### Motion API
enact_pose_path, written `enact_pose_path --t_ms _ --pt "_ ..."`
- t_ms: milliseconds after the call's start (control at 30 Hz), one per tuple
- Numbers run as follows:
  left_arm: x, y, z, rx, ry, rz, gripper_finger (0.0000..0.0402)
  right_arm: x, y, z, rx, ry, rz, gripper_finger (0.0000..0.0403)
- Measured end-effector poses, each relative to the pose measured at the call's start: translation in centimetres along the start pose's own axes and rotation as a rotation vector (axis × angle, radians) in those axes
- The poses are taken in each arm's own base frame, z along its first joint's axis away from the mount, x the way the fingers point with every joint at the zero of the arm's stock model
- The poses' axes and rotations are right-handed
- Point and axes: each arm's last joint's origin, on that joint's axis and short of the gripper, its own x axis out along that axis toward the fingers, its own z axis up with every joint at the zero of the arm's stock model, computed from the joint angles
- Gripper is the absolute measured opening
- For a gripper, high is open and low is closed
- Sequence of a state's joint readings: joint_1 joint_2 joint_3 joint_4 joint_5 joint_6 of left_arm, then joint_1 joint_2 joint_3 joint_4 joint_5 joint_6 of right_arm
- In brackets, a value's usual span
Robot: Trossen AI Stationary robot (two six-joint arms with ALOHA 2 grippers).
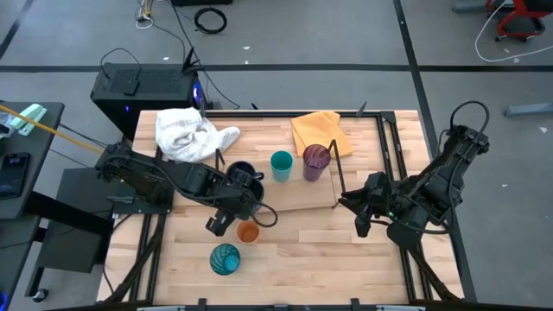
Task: Stack small to large cups/mugs on shelf
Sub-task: Put the dark blue mug on the shelf aligned with the other dark blue mug
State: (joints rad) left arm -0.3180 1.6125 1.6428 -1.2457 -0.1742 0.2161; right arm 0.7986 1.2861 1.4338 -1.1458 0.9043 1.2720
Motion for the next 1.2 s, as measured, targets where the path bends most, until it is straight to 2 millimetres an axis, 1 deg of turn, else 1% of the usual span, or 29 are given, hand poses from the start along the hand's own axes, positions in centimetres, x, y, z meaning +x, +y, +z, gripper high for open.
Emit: enact_pose_path --t_ms 233,433,700,967,1067,1200 --pt "1.2 -0.1 0.7 0.034 0.011 -0.005 0.0027 0.0 0.0 0.0 0.004 -0.001 0.004 0.0103" --pt "1.6 0.3 1.1 0.025 -0.016 0.008 0.0027 0.0 0.1 0.0 0.008 -0.002 0.006 0.0103" --pt "2.6 1.0 1.2 0.008 0.008 0.011 0.0027 0.0 0.2 0.1 0.005 -0.007 0.012 0.0103" --pt "3.3 1.0 1.6 -0.002 0.001 -0.003 0.0027 0.0 0.2 0.1 0.001 -0.007 0.012 0.0103" --pt "3.4 1.2 2.0 -0.016 -0.037 0.008 0.0027 0.0 0.2 0.1 -0.002 -0.007 0.012 0.0103" --pt "3.7 1.4 2.0 -0.026 -0.025 0.009 0.0027 0.0 0.2 0.1 -0.002 -0.007 0.012 0.0103"
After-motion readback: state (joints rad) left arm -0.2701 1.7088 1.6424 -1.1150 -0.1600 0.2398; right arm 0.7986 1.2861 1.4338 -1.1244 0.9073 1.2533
